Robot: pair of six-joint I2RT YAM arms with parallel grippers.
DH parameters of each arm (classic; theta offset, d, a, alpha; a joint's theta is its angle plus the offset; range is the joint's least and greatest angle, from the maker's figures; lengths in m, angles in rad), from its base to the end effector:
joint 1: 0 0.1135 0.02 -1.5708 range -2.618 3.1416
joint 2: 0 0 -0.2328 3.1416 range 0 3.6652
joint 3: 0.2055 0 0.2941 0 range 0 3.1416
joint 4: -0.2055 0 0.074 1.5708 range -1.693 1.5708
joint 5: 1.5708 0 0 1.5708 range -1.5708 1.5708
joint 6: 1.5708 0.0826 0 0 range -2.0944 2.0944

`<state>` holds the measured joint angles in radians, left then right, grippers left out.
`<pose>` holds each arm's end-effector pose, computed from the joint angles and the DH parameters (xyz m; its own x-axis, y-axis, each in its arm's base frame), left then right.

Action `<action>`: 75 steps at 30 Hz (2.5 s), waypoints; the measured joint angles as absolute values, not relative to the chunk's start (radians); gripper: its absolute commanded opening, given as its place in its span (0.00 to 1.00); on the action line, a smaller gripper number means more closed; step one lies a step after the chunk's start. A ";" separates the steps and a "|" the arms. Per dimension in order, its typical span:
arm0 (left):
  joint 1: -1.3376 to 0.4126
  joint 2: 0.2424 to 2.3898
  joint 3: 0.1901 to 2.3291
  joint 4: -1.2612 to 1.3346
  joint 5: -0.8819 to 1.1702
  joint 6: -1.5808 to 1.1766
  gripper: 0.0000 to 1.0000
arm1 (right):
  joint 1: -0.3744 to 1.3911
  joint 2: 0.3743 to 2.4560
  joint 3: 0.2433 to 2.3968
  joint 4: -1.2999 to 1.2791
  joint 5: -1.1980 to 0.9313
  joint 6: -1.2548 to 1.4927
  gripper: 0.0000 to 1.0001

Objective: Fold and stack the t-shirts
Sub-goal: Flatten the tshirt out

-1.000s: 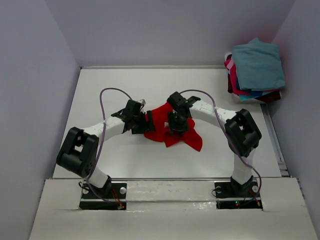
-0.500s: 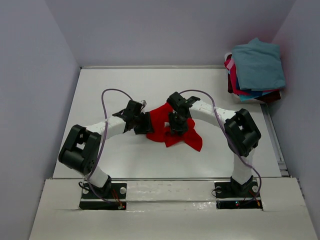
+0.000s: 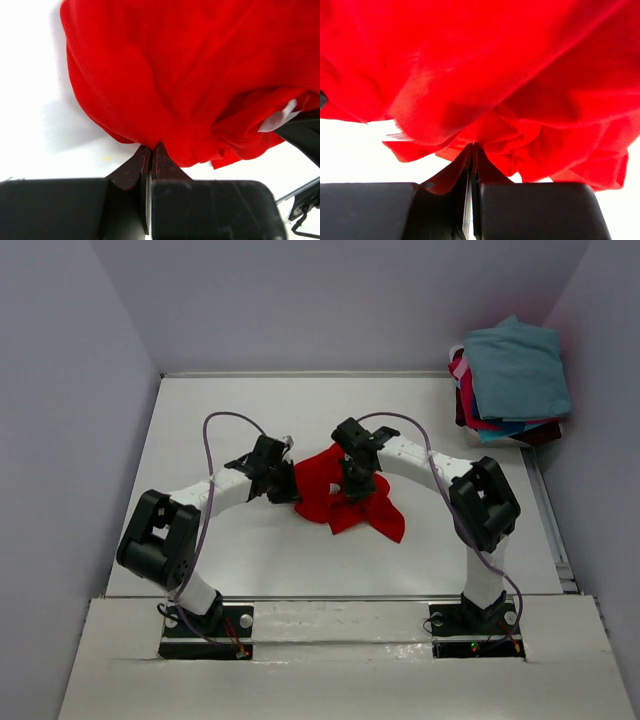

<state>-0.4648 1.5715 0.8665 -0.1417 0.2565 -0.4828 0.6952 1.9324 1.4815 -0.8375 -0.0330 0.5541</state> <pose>0.3305 -0.1892 0.0901 -0.8641 -0.0690 -0.4985 0.2062 0.8550 -0.4759 0.3294 0.2783 0.1094 -0.9677 -0.1224 -0.2203 -0.1623 0.9714 0.1736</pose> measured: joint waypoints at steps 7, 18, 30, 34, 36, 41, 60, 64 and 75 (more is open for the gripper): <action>-0.464 1.520 1.035 -0.239 0.178 -0.419 0.06 | 0.695 1.928 1.636 -0.928 0.059 0.542 0.42; -0.465 1.508 1.071 -0.264 0.167 -0.401 0.06 | 0.695 1.913 1.627 -0.961 0.113 0.535 0.59; -0.465 1.508 1.074 -0.289 0.153 -0.382 0.06 | 0.695 1.913 1.593 -0.955 0.076 0.537 0.59; -0.465 1.508 1.088 -0.303 0.149 -0.374 0.06 | 0.695 1.913 1.571 -0.935 0.068 0.536 0.59; -0.465 1.508 1.100 -0.308 0.149 -0.372 0.06 | 0.695 1.914 1.551 -0.924 0.062 0.536 0.58; -0.465 1.508 1.117 -0.309 0.148 -0.366 0.06 | 0.695 1.925 1.494 -0.883 0.052 0.536 0.56; -0.465 1.508 1.117 -0.314 0.148 -0.355 0.06 | 0.695 1.970 1.514 -0.859 0.099 0.519 0.11; -0.465 1.508 1.150 -0.355 0.130 -0.341 0.06 | 0.695 1.956 1.578 -0.899 0.107 0.519 0.09; -0.465 1.434 1.361 -0.469 0.052 -0.265 0.06 | 0.695 1.791 1.860 -1.045 0.206 0.504 0.07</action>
<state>-0.4648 1.4338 1.3605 -0.4690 0.0517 -0.2646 0.6952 1.7908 1.8595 -1.0447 0.2062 0.5041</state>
